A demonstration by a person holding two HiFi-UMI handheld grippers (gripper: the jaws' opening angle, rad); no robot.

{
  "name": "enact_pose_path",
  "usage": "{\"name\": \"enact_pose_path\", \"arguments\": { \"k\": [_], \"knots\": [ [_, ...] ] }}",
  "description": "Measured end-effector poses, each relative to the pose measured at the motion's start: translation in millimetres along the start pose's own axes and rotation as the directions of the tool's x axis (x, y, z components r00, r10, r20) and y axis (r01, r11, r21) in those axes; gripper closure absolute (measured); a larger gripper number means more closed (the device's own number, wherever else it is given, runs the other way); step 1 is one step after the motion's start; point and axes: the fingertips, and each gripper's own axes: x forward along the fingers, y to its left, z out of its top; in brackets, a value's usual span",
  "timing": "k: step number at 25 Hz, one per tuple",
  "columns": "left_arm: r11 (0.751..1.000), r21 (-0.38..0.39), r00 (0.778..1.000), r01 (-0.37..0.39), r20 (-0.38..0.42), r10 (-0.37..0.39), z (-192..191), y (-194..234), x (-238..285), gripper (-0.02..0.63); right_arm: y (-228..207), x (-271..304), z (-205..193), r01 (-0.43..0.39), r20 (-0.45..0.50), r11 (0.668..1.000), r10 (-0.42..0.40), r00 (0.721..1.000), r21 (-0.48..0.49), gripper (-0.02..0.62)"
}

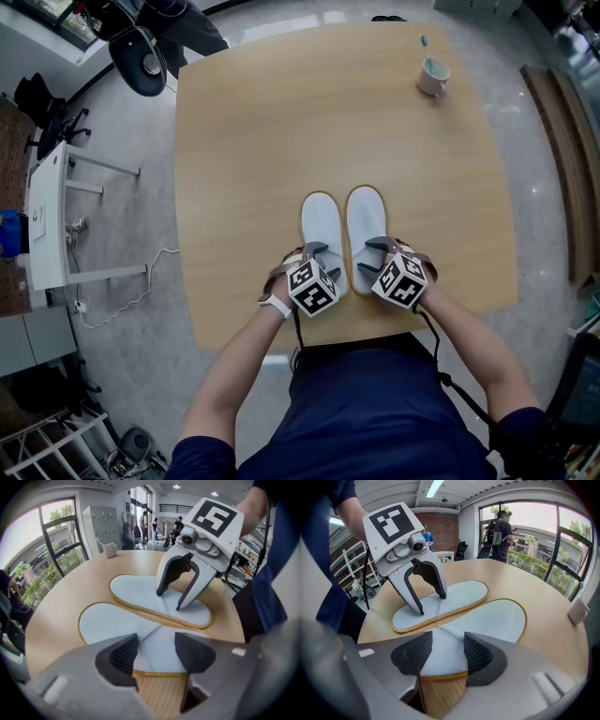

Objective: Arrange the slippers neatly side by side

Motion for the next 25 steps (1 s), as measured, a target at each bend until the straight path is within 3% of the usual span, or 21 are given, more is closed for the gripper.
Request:
{"name": "enact_pose_path", "arguments": {
  "k": [19, 22, 25],
  "knots": [
    [1.0, 0.012, 0.999, -0.021, -0.025, 0.021, -2, -3, 1, 0.351, 4, 3, 2, 0.007, -0.005, 1.0, -0.007, 1.0, 0.0, 0.376],
    [1.0, 0.004, 1.0, -0.014, -0.01, 0.014, 0, -2, -5, 0.351, 5, -6, 11, 0.02, 0.046, 1.0, -0.019, 0.999, -0.015, 0.405],
    [0.999, -0.05, 0.998, -0.016, 0.059, 0.019, 9, -1, -25, 0.351, 12, -22, 24, 0.025, 0.111, 0.999, -0.023, 0.994, -0.021, 0.423]
  ]
}}
